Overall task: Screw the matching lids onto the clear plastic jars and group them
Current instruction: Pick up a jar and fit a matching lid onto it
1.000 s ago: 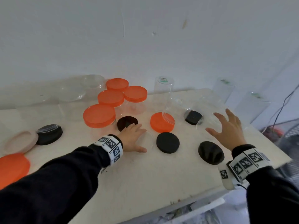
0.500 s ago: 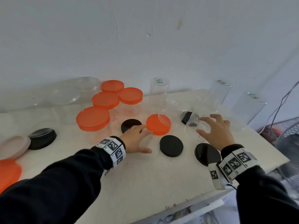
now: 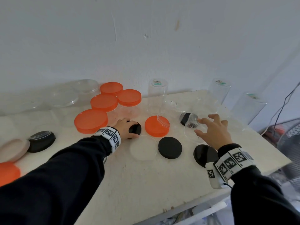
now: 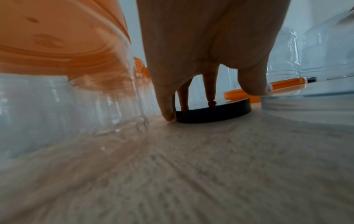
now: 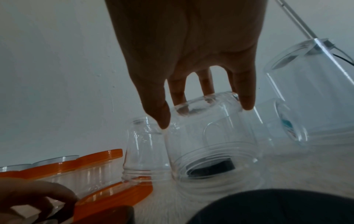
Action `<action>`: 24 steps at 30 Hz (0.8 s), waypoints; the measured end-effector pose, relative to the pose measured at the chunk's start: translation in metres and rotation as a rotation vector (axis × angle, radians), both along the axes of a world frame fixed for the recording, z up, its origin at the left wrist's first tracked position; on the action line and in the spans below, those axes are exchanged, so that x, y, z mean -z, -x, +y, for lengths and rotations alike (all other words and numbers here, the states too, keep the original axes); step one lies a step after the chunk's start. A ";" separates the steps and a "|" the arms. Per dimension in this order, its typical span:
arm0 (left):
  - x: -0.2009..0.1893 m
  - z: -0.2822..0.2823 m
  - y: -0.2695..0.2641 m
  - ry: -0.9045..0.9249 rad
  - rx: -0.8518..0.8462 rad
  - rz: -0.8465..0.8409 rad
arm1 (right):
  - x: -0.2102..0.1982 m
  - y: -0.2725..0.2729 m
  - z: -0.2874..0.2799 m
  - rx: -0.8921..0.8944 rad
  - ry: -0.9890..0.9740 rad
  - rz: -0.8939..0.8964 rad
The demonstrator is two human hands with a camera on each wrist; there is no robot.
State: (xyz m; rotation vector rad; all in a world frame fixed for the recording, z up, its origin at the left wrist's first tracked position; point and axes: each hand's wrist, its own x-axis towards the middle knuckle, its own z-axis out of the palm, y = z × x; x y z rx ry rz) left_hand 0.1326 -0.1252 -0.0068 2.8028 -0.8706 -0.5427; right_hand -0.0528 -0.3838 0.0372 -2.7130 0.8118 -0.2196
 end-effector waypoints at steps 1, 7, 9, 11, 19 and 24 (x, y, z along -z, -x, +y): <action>0.000 -0.001 0.000 0.003 -0.005 -0.001 | 0.000 0.000 0.000 0.001 -0.005 -0.001; -0.002 -0.002 -0.001 -0.107 0.018 -0.011 | 0.000 0.000 0.003 0.015 -0.009 -0.006; -0.004 -0.001 -0.002 -0.171 0.051 -0.019 | -0.001 -0.001 0.003 0.015 0.003 0.009; -0.004 0.001 -0.002 -0.212 0.072 -0.019 | -0.002 -0.002 0.004 0.014 0.013 0.023; -0.002 0.007 0.000 -0.101 0.048 -0.074 | -0.004 -0.002 0.006 0.002 0.049 0.047; -0.012 0.013 0.005 0.063 0.012 -0.111 | -0.010 -0.004 0.011 0.031 0.121 0.159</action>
